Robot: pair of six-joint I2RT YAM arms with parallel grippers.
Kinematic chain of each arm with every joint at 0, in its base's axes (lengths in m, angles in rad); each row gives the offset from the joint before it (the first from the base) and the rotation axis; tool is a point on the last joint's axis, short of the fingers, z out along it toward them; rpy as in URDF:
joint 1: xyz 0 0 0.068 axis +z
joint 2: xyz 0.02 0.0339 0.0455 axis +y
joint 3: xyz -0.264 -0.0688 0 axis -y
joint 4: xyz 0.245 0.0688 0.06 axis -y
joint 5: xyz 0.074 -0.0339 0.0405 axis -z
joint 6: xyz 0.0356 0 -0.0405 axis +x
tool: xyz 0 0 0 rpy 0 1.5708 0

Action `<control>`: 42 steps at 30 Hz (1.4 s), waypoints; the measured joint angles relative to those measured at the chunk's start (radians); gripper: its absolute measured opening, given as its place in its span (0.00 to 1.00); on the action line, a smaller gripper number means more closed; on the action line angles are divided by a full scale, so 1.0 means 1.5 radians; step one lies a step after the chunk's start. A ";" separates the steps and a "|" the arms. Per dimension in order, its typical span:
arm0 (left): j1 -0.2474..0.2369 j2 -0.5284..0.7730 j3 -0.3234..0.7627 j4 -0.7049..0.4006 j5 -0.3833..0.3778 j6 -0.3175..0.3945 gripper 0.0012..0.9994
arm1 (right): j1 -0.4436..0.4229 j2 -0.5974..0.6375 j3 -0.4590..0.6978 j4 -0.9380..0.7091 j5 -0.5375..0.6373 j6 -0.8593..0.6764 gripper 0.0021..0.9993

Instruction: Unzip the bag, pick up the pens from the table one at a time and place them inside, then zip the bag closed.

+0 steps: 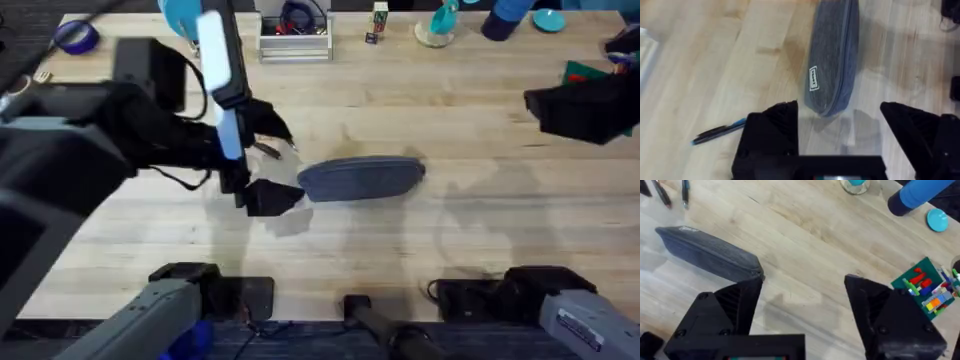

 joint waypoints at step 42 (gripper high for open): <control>-0.001 0.216 -0.046 0.122 0.096 0.059 0.04 | 0.000 0.000 0.000 -0.005 0.000 -0.007 1.00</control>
